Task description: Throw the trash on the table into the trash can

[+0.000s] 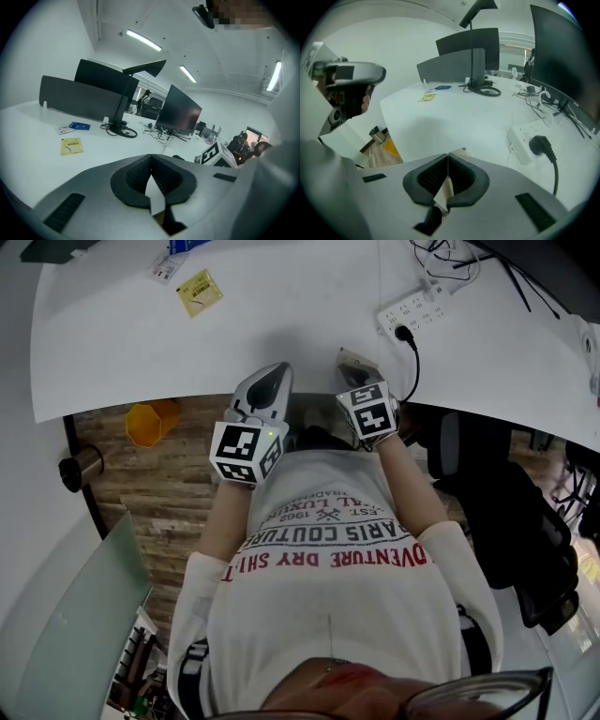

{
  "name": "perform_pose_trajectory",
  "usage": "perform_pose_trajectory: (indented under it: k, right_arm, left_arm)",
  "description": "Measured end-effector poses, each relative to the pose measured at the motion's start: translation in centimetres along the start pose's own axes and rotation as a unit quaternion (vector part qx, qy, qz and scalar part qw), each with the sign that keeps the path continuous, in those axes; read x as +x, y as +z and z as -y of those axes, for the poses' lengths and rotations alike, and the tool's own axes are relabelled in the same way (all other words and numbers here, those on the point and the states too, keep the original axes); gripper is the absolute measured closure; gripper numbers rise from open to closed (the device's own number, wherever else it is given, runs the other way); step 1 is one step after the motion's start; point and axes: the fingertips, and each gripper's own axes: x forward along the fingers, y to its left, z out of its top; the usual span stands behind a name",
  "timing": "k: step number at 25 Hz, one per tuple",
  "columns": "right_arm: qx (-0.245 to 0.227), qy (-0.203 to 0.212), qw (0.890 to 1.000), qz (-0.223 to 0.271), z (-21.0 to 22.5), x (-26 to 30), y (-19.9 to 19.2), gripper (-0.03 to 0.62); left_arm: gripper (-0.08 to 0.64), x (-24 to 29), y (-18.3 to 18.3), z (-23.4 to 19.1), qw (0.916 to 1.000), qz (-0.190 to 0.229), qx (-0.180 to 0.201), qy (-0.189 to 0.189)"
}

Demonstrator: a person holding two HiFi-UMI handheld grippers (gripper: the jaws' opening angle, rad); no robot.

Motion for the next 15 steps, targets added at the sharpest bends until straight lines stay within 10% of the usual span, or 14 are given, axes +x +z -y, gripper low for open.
perform_pose_trajectory:
  k: [15]
  right_arm:
    - [-0.153, 0.130, 0.971, 0.131, -17.6, -0.7, 17.3, 0.566]
  left_arm:
    - [0.537, -16.3, 2.2, -12.2, 0.9767, 0.101, -0.026, 0.187]
